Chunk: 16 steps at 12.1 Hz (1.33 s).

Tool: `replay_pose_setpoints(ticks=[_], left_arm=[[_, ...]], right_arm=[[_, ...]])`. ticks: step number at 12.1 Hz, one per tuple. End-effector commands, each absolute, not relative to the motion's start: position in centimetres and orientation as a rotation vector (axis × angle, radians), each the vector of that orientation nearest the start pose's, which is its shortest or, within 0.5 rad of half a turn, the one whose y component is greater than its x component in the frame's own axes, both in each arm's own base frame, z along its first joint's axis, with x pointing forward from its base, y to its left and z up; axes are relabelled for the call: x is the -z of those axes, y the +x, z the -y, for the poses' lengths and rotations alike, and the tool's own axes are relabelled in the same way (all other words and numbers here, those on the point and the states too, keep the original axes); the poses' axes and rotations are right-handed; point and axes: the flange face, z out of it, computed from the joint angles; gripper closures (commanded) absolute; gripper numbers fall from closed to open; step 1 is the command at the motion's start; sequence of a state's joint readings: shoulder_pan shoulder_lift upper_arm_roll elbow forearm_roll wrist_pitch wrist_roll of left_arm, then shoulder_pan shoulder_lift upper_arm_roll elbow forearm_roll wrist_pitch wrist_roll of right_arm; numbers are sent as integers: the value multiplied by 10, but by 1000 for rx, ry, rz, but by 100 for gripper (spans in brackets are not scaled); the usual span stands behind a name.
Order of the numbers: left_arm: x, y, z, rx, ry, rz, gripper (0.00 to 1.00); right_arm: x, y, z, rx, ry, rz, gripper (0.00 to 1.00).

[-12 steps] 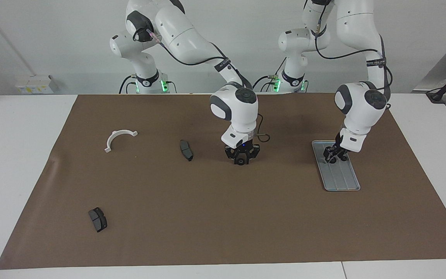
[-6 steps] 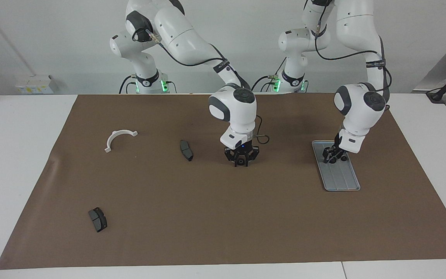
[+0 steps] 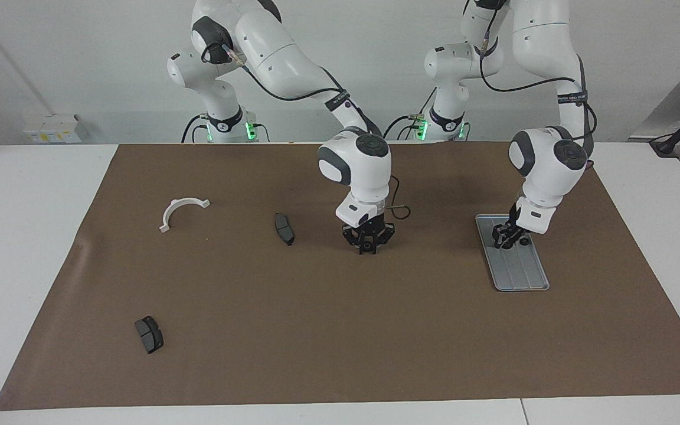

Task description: Place bearing gear from tray to pile

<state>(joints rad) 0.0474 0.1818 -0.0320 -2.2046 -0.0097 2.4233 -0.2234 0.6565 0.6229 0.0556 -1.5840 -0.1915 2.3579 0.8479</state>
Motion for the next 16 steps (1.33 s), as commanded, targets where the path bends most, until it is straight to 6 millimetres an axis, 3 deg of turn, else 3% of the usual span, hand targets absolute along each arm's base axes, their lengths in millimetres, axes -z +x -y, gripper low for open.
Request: replay_pose_setpoints(ticks=[1, 6, 7, 10, 12, 13, 16], left_arm=[[-303, 557, -8, 73, -3136, 370, 84], [-355, 586, -1, 24, -3134, 377, 94], [-365, 589, 5, 4, -3136, 378, 94], [-375, 590, 59, 5, -3121, 491, 97], [-378, 588, 89, 10, -3115, 539, 97], [-378, 586, 105, 13, -3112, 567, 97], [-383, 581, 140, 34, -3109, 635, 97]], right_arm=[[-289, 535, -461, 281, -3130, -69, 60], [-289, 530, -461, 249, -3154, -66, 60], [-289, 530, -461, 252, -3154, -65, 64], [-294, 534, -461, 266, -3141, -67, 98], [-297, 539, -457, 274, -3139, -83, 100], [-306, 547, -449, 296, -3132, -103, 100], [-346, 586, -388, 351, -3118, -161, 100]])
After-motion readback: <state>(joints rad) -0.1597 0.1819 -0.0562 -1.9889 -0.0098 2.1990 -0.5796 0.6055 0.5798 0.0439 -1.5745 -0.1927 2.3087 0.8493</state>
